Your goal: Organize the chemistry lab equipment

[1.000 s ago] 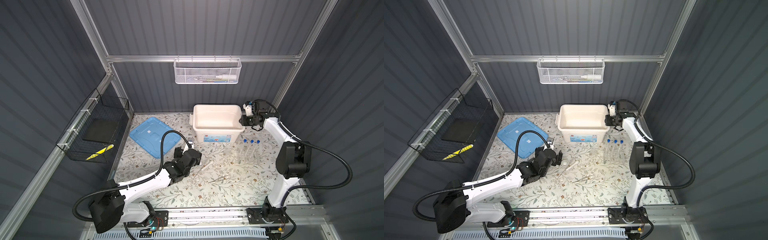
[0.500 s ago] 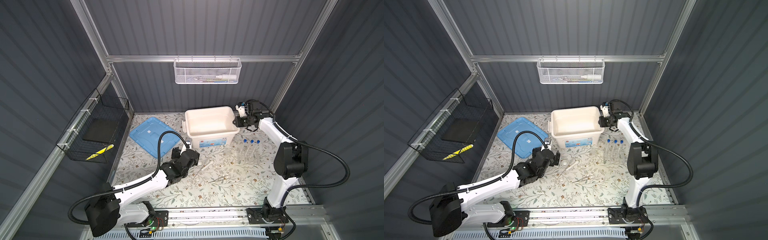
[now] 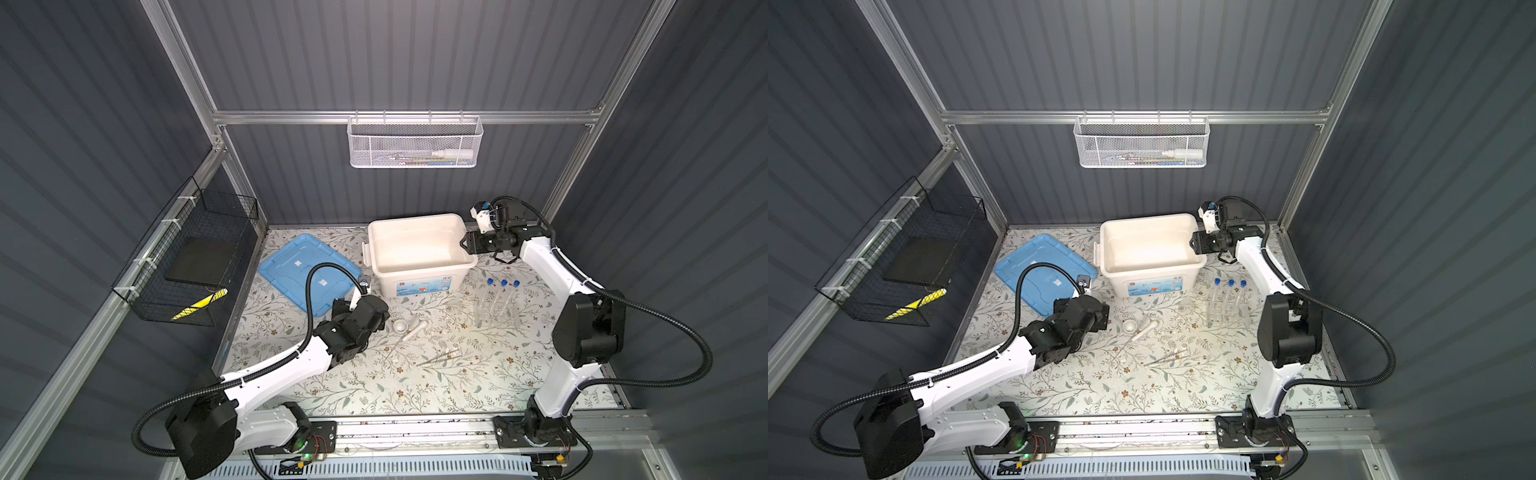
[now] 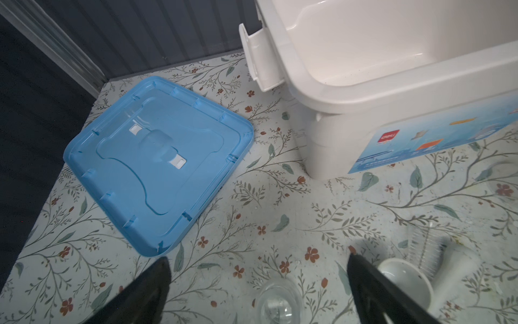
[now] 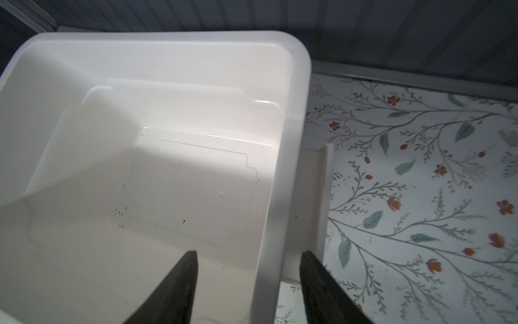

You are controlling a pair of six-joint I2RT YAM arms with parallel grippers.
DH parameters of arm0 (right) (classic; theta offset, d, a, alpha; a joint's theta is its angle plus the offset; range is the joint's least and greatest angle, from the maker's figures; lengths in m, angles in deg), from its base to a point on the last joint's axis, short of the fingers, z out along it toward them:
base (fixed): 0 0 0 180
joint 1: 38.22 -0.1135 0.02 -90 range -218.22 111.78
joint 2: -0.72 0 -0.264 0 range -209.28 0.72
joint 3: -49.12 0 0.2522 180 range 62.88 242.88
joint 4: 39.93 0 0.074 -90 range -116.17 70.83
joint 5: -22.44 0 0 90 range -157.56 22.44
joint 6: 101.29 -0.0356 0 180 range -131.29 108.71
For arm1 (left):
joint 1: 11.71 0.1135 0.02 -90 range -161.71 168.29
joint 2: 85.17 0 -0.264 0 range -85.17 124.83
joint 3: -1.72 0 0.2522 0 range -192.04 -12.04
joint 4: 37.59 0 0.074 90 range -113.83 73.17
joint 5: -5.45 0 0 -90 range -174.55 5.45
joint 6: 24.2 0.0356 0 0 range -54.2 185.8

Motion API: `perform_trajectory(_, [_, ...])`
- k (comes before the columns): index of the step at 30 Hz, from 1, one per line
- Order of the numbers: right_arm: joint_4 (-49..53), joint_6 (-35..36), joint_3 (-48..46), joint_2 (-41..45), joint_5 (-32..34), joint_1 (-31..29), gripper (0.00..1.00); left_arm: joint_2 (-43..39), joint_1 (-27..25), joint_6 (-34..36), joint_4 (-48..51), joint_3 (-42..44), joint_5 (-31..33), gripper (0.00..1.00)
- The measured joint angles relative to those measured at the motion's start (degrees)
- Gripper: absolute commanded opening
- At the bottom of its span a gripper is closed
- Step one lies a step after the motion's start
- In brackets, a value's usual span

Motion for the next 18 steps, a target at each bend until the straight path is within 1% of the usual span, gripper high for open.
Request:
perform_trajectory(1, [-0.35,-0.28,-0.46,0.94,0.26,0.0,0.74,0.0,0.33,-0.57,1.33,-0.42,-0.09,1.0])
perform_trajectory(7, [-2.16,-2.25,-2.29,4.74,1.55,0.0,0.88,0.07,1.44,-3.98,8.15,-2.84,-2.47,0.99])
perform_trajectory(9, [-2.47,-2.84,-2.67,5.44,1.79,0.0,0.99,0.74,1.55,-5.05,10.34,-3.85,-3.5,0.97])
perform_trajectory(14, [-3.82,-3.89,-4.24,7.1,2.19,0.04,0.99,5.22,1.57,-7.15,15.82,-7.96,-5.66,0.92])
perform_trajectory(18, [-4.55,-4.74,-5.14,8.41,2.67,0.17,0.99,7.28,1.57,-8.17,18.75,-9.35,-7.32,0.88])
